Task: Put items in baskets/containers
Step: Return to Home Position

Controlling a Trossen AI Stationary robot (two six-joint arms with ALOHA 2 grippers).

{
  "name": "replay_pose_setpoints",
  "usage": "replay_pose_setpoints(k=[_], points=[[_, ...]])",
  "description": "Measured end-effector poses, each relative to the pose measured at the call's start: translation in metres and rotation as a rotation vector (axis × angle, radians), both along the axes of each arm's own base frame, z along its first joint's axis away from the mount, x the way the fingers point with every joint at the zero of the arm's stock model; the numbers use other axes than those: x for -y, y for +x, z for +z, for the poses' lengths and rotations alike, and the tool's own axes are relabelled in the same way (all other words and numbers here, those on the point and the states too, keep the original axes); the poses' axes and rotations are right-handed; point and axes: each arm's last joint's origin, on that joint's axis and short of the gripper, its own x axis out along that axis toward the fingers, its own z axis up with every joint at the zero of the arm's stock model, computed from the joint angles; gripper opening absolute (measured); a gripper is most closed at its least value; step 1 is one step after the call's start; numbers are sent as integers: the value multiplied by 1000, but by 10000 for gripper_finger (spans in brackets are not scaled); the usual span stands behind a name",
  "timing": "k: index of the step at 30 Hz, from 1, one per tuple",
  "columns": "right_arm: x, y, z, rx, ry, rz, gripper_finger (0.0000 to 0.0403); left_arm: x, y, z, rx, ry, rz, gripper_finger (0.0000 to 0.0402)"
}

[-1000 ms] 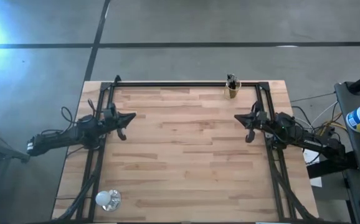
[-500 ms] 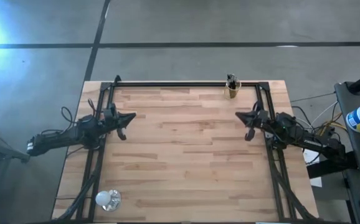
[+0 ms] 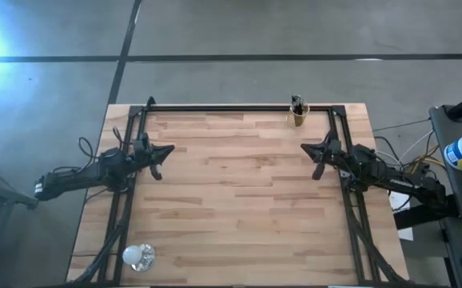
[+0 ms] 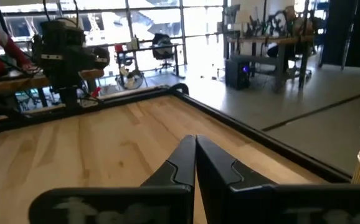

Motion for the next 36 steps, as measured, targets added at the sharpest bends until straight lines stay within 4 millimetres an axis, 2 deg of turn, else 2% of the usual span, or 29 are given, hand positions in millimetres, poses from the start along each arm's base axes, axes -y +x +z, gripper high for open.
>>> replay_pose_setpoints(k=[36], points=[[0, 1, -2, -17, 16, 3, 9, 0, 0, 0, 2, 0, 0, 0]])
